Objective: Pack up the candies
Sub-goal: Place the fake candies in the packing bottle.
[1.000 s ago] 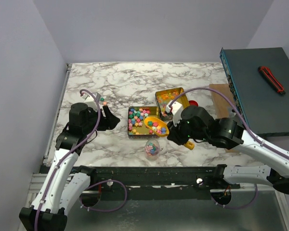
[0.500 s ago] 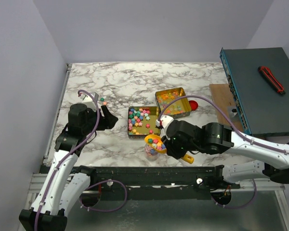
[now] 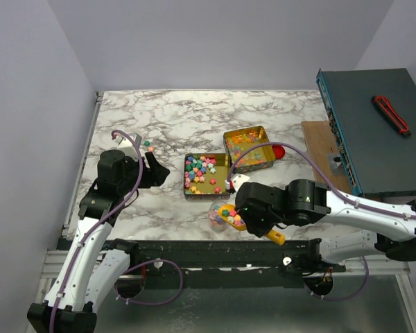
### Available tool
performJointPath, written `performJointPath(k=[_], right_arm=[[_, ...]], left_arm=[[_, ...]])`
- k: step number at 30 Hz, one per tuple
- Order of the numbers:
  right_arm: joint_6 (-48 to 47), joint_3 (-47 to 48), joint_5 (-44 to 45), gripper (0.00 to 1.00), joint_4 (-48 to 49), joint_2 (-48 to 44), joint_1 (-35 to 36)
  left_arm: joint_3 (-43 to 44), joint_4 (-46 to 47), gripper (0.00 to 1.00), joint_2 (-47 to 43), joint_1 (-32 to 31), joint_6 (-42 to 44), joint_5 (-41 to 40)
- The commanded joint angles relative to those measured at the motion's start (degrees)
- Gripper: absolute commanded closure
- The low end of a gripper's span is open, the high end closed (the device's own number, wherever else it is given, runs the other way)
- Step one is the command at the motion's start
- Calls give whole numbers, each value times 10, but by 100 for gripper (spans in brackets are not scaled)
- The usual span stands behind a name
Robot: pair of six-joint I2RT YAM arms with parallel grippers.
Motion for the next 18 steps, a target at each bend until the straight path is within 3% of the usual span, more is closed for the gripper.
performJointPath(k=[1,18], right_arm=[[22,26,9,99,-38,10,6],[47,97,8,99,-100,89,8]], left_arm=[[-1,-8,38,-8,3,5,-7],[-1,-8,38,-9,3,2,5]])
